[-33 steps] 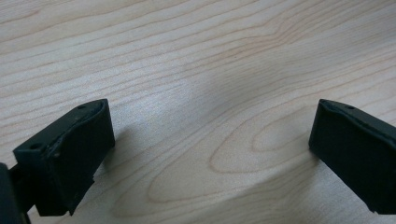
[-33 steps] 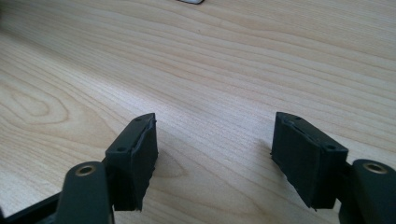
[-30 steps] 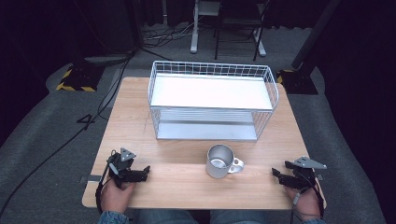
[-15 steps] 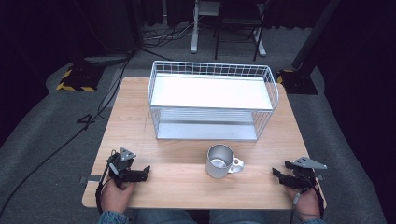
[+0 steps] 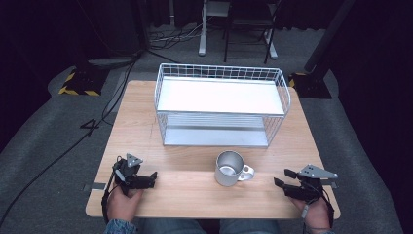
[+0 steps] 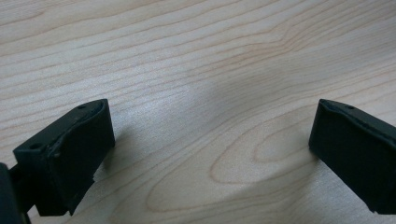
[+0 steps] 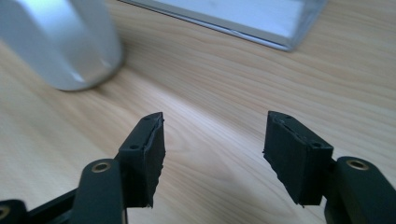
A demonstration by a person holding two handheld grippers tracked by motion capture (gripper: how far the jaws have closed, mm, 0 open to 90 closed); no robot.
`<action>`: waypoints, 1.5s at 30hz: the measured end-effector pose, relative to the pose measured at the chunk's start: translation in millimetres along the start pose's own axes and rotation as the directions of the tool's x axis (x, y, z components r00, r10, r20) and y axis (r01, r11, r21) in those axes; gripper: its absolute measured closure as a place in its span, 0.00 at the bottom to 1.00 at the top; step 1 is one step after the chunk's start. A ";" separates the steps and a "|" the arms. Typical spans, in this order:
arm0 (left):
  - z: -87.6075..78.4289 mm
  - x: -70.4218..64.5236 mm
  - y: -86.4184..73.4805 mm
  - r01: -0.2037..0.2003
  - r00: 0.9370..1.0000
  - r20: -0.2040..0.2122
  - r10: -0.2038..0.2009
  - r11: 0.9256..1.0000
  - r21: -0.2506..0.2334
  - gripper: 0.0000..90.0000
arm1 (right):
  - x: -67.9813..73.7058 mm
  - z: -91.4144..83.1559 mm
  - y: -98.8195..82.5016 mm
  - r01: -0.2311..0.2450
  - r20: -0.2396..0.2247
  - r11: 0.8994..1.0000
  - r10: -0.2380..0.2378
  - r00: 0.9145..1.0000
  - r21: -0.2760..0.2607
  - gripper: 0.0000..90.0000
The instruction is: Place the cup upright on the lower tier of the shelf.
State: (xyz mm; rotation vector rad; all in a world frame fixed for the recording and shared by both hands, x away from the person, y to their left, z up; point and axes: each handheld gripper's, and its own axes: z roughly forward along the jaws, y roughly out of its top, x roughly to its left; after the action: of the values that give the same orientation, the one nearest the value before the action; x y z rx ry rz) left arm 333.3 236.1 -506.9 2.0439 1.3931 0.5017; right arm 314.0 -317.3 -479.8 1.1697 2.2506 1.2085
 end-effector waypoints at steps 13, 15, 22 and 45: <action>0.0 0.0 0.0 0.000 1.000 0.000 0.000 1.000 0.000 0.01 | 49.4 11.3 33.2 0.131 -0.208 0.991 -0.136 0.969 -0.037 0.40; 0.0 0.0 0.0 0.000 1.000 0.000 0.000 1.000 0.000 0.00 | 50.4 12.5 34.8 0.130 -0.213 0.991 -0.136 0.968 -0.039 0.40; 0.0 0.0 0.0 0.000 1.000 0.000 0.000 1.000 0.000 0.00 | 52.7 26.9 46.0 0.148 -0.237 0.988 -0.152 0.960 -0.035 0.42; 0.0 0.0 0.0 0.001 1.000 0.000 -0.001 1.000 0.000 0.00 | 60.2 47.1 50.7 0.209 -0.245 0.978 -0.205 0.948 -0.011 0.58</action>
State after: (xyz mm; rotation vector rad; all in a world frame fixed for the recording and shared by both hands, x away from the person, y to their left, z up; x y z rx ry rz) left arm 333.3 236.1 -506.9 2.0434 1.3933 0.5013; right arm 331.9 -229.3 -461.2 0.7993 2.4913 1.3126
